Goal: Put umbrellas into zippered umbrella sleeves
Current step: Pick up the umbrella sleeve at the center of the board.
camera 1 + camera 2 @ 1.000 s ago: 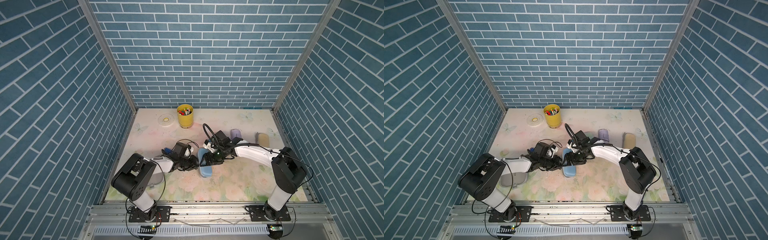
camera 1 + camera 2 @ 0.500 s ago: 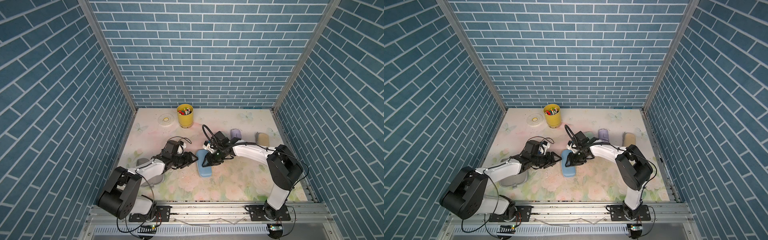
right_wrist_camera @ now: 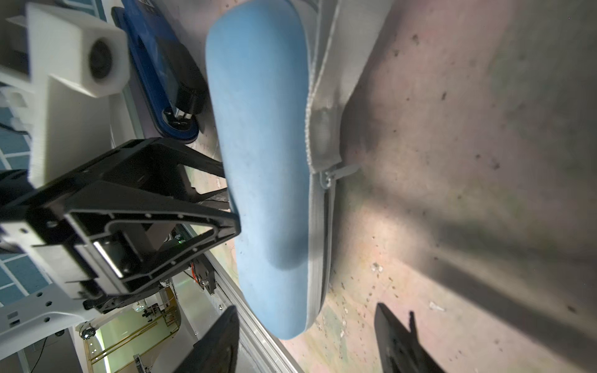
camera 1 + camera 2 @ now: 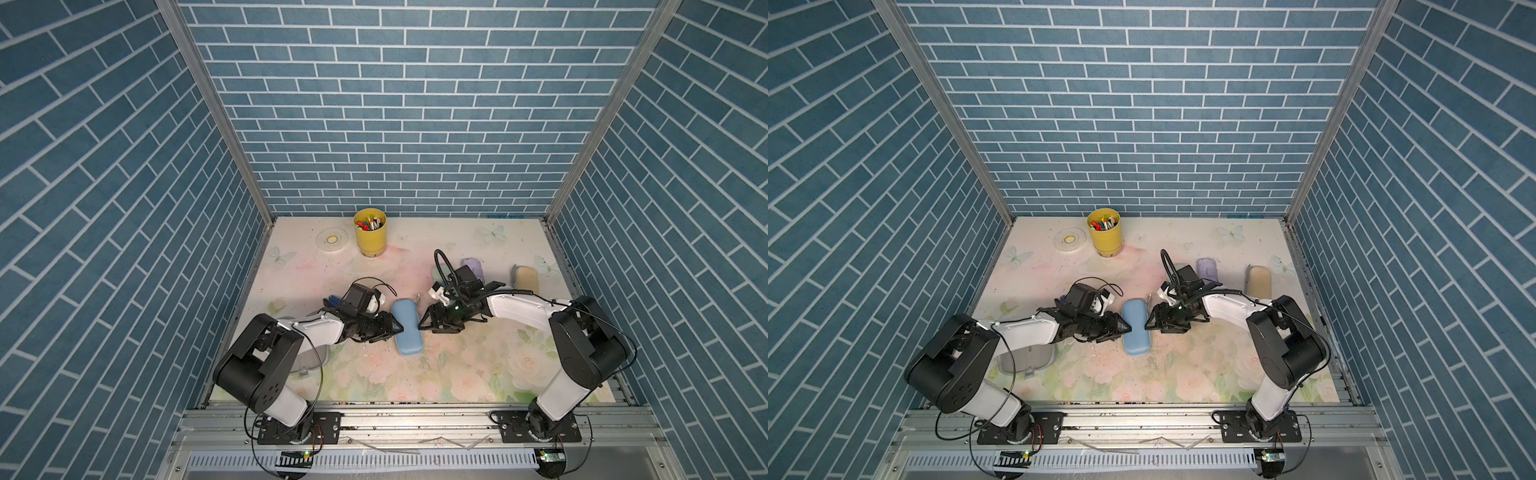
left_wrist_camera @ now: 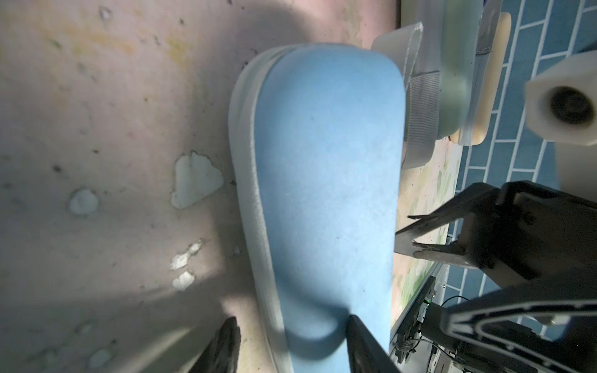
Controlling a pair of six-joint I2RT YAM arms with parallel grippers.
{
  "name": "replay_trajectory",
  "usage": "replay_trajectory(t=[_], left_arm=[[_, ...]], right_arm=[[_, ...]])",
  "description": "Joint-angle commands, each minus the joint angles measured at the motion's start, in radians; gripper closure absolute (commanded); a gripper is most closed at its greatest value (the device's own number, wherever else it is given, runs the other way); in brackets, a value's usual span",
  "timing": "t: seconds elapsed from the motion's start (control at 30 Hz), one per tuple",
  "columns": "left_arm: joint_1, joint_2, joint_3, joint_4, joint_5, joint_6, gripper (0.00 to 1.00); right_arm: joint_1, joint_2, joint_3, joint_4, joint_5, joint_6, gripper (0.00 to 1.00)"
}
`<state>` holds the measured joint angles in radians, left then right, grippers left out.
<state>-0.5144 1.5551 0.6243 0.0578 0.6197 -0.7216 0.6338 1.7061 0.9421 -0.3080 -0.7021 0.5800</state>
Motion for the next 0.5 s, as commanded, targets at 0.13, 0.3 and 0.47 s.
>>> replay_trajectory(t=[0.13,0.3,0.47], left_arm=[[0.019,0.064,-0.058,0.003,-0.044,-0.013,0.54],[0.017,0.109,-0.106,0.135,-0.020,-0.084,0.60],[0.022,0.097,-0.116,0.201,0.020,-0.120,0.61]], right_arm=[[0.050,0.100,-0.048,0.252,-0.027,0.127,0.35],[0.082,0.140,-0.081,0.441,-0.022,0.218,0.51],[0.085,0.130,-0.103,0.538,-0.007,0.260,0.77]])
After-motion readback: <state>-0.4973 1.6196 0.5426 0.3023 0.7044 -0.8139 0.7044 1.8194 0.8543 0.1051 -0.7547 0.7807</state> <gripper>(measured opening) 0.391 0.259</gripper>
